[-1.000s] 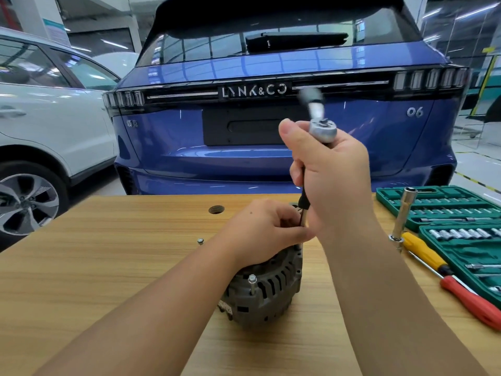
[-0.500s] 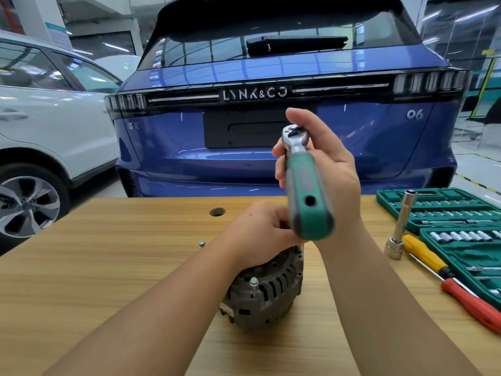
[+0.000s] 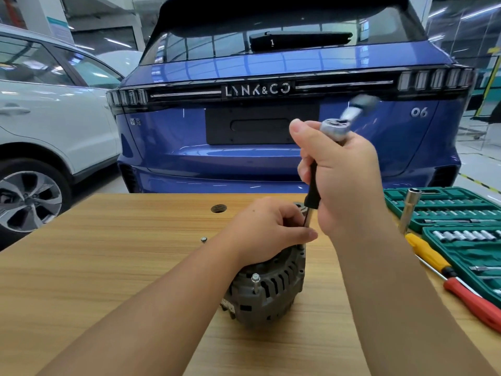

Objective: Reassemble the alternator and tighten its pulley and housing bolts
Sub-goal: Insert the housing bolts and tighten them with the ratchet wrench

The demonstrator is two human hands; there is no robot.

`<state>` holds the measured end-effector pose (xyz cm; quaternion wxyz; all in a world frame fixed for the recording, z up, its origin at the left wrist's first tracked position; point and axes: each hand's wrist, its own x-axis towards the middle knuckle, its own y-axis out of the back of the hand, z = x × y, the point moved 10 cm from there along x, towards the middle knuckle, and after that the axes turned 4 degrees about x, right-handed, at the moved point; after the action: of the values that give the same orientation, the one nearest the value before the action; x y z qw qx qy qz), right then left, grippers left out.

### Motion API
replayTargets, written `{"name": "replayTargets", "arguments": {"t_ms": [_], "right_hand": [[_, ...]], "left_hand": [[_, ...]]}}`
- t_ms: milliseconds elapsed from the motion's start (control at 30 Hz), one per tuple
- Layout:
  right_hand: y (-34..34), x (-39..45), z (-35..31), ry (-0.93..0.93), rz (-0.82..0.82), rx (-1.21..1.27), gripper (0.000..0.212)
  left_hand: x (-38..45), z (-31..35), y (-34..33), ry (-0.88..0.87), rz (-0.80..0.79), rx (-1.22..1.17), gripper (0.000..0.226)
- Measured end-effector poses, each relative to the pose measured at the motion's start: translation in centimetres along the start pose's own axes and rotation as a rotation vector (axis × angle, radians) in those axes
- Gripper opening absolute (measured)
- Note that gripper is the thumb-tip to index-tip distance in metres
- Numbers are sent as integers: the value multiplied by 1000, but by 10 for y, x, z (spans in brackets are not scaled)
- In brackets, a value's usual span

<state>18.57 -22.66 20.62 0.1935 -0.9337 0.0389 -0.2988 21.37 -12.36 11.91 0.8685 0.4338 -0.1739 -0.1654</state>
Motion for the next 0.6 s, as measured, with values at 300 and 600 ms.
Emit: {"name": "replayTargets", "arguments": {"t_ms": [300,600], "right_hand": [[-36,-11,-7,205,-250,31,51],[-35,-9,6,-74,-332,336,39]], "left_hand": [[2,-4,2,-48,55,-146,9],[7,-13,-6,-4,2,-95,26]]}}
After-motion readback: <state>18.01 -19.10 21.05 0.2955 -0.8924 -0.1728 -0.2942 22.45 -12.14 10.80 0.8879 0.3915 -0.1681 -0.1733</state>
